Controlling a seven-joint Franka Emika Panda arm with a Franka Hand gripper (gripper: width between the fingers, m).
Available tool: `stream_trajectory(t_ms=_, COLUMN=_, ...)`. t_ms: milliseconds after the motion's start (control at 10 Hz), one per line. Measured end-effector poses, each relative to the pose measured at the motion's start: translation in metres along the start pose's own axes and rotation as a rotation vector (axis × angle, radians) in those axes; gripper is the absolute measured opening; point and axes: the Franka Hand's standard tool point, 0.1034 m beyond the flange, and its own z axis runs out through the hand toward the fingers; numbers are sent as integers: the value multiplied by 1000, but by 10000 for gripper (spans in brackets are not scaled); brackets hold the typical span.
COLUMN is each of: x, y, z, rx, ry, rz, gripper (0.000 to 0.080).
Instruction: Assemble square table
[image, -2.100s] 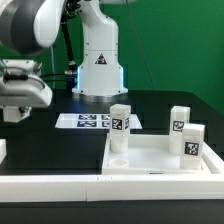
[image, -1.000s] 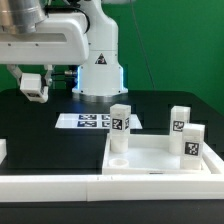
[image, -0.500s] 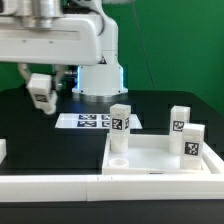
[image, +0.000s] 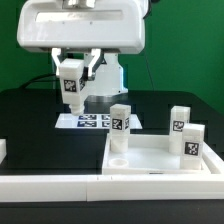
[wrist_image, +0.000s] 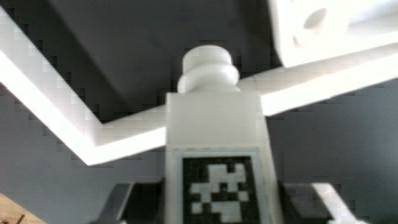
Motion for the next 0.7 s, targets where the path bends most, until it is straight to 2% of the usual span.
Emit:
stream_trajectory(t_ms=100, x=6, y=-1, z=-2, rx=-6, ry=90, rz=-10, gripper=287)
stream_trajectory(t_ms=200, x=6, y=1, z=-2, rx=-20, ry=172, rz=-25, gripper=287)
stream_trajectory(t_ms=300, x=0, y=2, z=2, rx=-23, ry=147, rz=-27, gripper=287)
stream_trajectory(t_ms=400, x=2, y=-1, z=2, rx=-19, ry=147, rz=-22, gripper=287)
stream_trajectory(t_ms=500, x=3, y=-30, z=8, rx=5, ry=143, rz=37, gripper=287)
stream_trajectory(t_ms=700, x=12, y=-89, z=27, rx=33, ry=156, rz=88, gripper=287)
